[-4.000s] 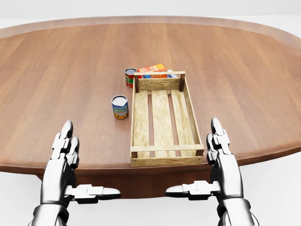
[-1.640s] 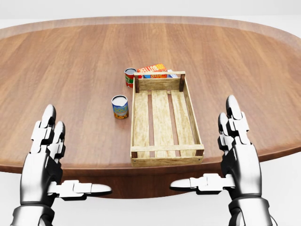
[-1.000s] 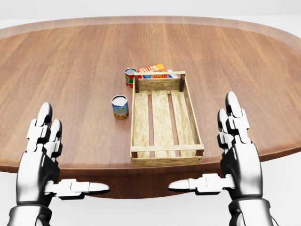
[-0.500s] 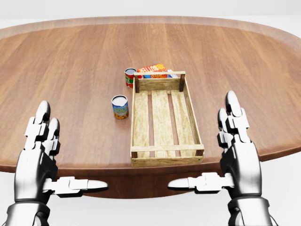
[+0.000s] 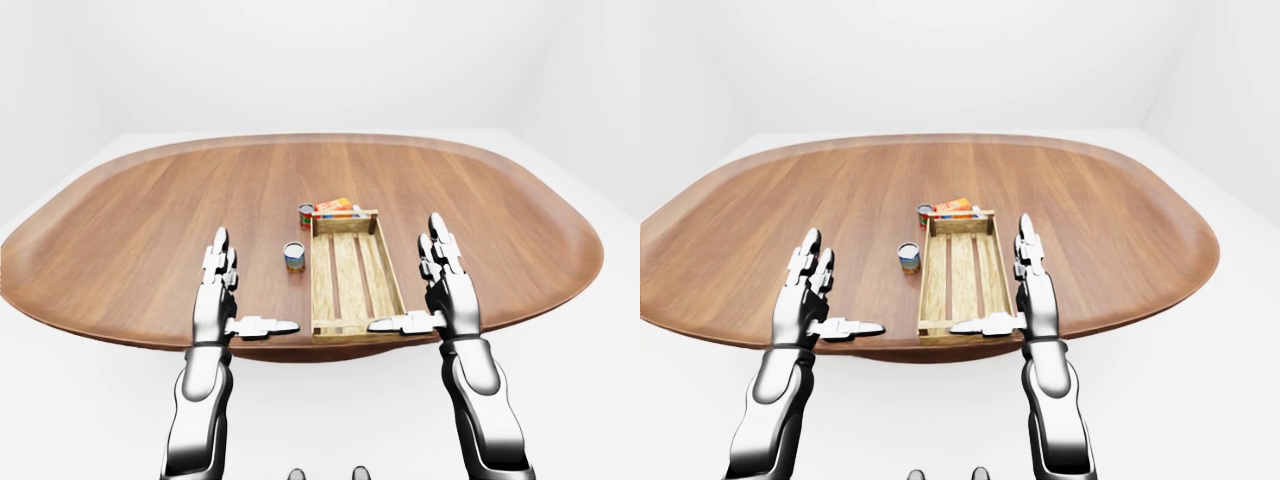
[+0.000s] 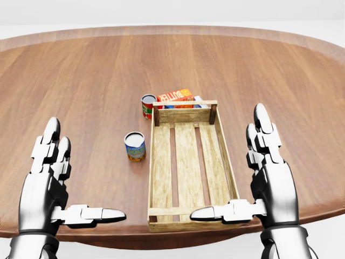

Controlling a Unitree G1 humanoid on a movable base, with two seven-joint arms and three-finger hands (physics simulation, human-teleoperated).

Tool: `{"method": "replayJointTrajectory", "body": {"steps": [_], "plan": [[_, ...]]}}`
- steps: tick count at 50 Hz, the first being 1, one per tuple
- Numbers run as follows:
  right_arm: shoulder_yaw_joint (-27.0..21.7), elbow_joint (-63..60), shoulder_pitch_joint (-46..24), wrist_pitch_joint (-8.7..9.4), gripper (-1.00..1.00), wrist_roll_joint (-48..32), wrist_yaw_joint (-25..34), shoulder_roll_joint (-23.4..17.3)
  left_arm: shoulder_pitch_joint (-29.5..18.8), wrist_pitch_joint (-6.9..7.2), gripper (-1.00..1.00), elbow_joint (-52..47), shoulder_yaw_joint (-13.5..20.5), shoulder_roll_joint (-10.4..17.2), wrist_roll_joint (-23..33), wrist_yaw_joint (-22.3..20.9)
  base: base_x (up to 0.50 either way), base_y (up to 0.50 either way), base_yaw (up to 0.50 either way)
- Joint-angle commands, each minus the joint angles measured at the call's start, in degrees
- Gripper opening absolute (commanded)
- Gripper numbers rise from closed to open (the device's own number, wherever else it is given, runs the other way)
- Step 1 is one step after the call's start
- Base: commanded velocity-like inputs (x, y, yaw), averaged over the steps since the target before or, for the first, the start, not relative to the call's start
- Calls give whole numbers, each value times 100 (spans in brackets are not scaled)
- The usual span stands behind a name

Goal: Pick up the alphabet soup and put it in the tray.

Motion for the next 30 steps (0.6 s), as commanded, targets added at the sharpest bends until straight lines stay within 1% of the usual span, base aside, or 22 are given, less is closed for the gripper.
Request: {"method": "replayJointTrajectory", "body": {"steps": [1, 8, 11, 15, 16, 30], "plan": [[-8, -35, 2, 0, 100, -51, 36, 6, 31, -22, 100, -3, -22, -7, -2, -11, 50, 0, 0], [-24, -33, 8, 0, 100, -35, 25, 10, 53, -9, 100, -39, -28, -10, 5, -10, 50, 0, 0], [-41, -27, 7, 0, 100, -188, -199, 36, 59, -1, 100, -51, -30, -12, 1, -15, 50, 0, 0], [-7, -8, -19, 0, 100, -54, -39, 16, 51, -9, 100, -36, -27, -12, -3, -16, 48, 0, 0], [-16, 11, -28, 0, 100, -112, -115, 24, 52, -4, 100, -37, -25, -12, -8, -18, 46, 0, 0], [-9, -52, -9, 0, 100, -76, -10, -1, 34, -54, 100, 40, -31, -11, -3, -15, 50, 0, 0]]}}
